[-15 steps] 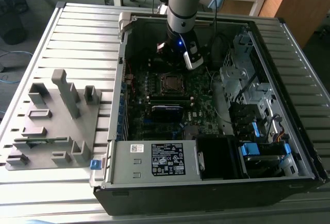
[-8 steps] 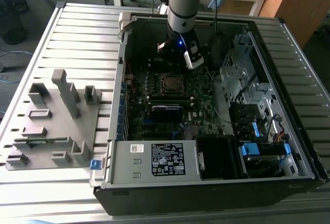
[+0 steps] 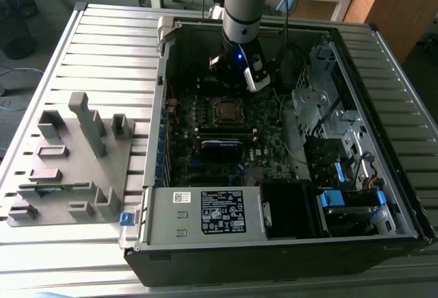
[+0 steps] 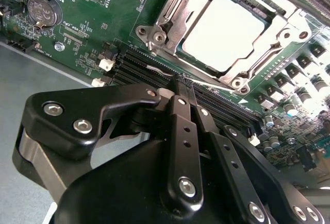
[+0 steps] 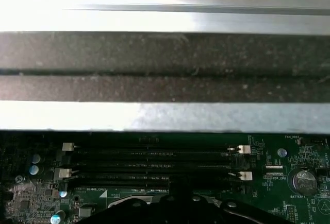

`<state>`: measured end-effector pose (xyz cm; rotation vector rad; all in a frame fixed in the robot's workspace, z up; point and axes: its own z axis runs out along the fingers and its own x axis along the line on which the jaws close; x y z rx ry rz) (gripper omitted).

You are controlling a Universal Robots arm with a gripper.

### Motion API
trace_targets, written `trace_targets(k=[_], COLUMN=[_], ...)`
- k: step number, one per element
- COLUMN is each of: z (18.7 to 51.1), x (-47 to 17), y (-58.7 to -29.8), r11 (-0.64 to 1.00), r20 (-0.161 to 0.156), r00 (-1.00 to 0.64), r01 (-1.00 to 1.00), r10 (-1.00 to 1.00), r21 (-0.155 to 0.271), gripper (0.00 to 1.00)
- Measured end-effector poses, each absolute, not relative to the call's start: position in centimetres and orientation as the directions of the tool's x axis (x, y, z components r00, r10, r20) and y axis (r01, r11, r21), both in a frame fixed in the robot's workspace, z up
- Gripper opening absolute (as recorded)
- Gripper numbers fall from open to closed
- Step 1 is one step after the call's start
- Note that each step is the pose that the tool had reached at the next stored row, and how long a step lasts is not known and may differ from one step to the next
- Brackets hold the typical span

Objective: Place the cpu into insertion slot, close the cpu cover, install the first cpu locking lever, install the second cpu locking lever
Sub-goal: 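Install the first cpu locking lever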

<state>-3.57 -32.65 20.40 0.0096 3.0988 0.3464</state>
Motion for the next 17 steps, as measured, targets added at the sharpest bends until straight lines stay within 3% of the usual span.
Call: trace_targets(k=[17], z=[20.31], x=[-3.61], y=[-32.64], r11=[0.968], r20=[-0.023], r00=[-0.992], r01=[0.118], r10=[0.126], r21=[0.221], gripper=[0.11])
